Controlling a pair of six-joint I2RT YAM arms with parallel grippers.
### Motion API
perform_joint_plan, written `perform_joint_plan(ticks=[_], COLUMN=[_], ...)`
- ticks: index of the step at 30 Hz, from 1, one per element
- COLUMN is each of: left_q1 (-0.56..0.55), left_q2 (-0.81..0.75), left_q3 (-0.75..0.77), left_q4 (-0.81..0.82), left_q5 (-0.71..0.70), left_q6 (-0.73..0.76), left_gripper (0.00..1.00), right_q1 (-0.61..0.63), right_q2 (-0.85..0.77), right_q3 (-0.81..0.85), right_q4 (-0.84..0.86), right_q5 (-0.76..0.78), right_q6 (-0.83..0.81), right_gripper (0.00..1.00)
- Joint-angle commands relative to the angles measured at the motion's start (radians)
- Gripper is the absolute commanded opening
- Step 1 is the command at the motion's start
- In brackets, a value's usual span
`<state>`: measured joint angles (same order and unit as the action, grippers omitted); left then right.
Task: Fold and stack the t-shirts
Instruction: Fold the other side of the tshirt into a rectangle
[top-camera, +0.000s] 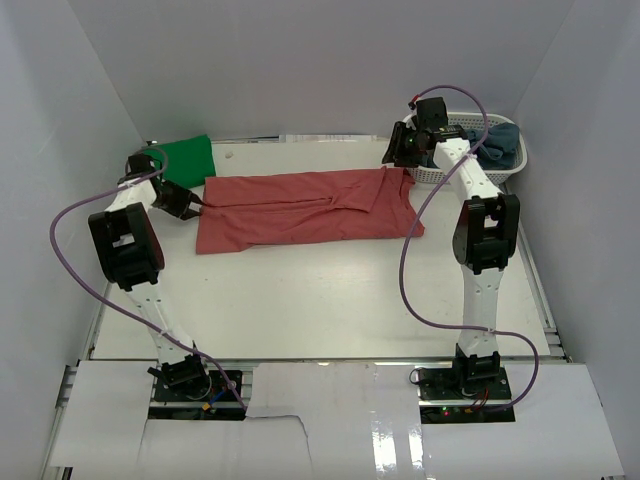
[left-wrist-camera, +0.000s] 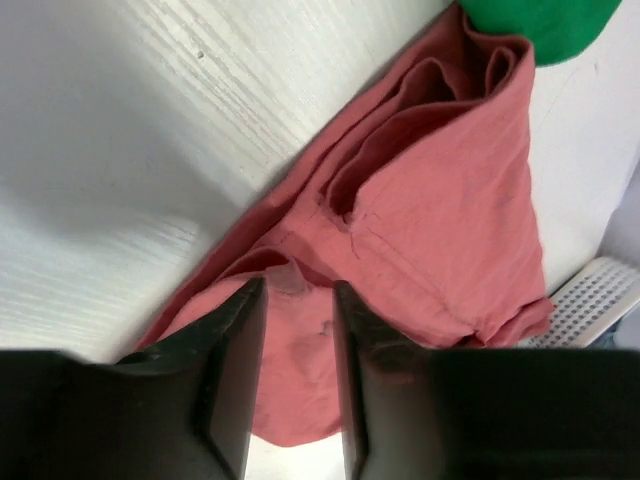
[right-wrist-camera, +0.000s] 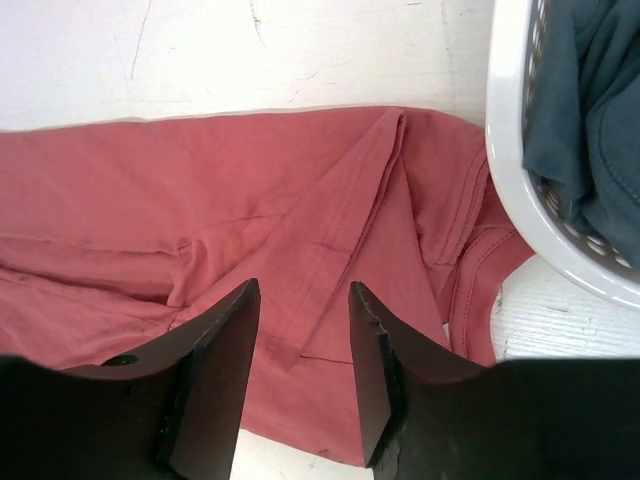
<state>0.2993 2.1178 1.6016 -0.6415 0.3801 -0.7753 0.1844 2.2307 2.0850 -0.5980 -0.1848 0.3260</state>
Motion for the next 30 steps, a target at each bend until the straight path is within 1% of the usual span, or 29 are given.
perform_joint_plan(ticks=[1, 2, 3, 4, 5, 9, 14, 15, 17, 21, 24, 25, 28, 30], left_q1=[0.004, 0.004, 0.006, 0.004, 0.004, 0.004, 0.003, 0.003, -0.002, -0.014, -0.014, -0.014, -0.017, -0.019], left_q2=[-0.082, -0.091, -0.099, -0.111, -0.119, -0.165, -0.274, -0.291, -0.338, -0.406, -0.452, -0.456, -0.460, -0.458], left_q3=[-0.020, -0.022, -0.020, -0.017, -0.009, 0.004, -0.040, -0.069, -0.097, -0.193, -0.271, -0.319, -0.388, -0.408], left_q4=[0.068, 0.075, 0.080, 0.083, 0.089, 0.115, 0.151, 0.151, 0.128, 0.051, 0.046, 0.046, 0.048, 0.052], left_q5=[0.011, 0.002, -0.004, -0.012, -0.020, -0.049, -0.056, -0.055, -0.044, -0.075, -0.087, -0.087, -0.070, -0.064], left_q6=[0.005, 0.004, 0.004, 0.002, -0.001, -0.004, 0.031, 0.053, 0.077, 0.143, 0.171, 0.177, 0.195, 0.212], left_gripper=[0.45, 0.55, 0.57, 0.61, 0.62, 0.63, 0.63, 0.63, 0.63, 0.63, 0.63, 0.63, 0.63, 0.63], right_q1=[-0.005, -0.003, -0.005, -0.003, -0.003, -0.002, 0.009, 0.010, 0.012, 0.012, 0.013, 0.012, 0.015, 0.013], right_q2=[-0.023, -0.031, -0.040, -0.063, -0.075, -0.155, -0.239, -0.267, -0.290, -0.359, -0.370, -0.371, -0.367, -0.359], right_q3=[0.017, 0.007, 0.000, -0.023, -0.038, -0.121, -0.247, -0.294, -0.336, -0.457, -0.500, -0.531, -0.583, -0.602], right_q4=[0.046, 0.052, 0.067, 0.073, 0.082, 0.107, 0.060, 0.050, 0.011, -0.040, -0.089, -0.097, -0.102, -0.103], right_q5=[0.002, 0.007, 0.008, 0.010, 0.005, -0.019, -0.010, -0.007, 0.019, 0.076, 0.106, 0.117, 0.134, 0.145], right_q6=[-0.013, -0.018, -0.021, -0.025, -0.028, -0.034, -0.045, -0.048, -0.051, -0.064, -0.076, -0.079, -0.088, -0.090], right_gripper=[0.48, 0.52, 0.52, 0.59, 0.60, 0.60, 0.61, 0.61, 0.62, 0.62, 0.63, 0.63, 0.63, 0.63])
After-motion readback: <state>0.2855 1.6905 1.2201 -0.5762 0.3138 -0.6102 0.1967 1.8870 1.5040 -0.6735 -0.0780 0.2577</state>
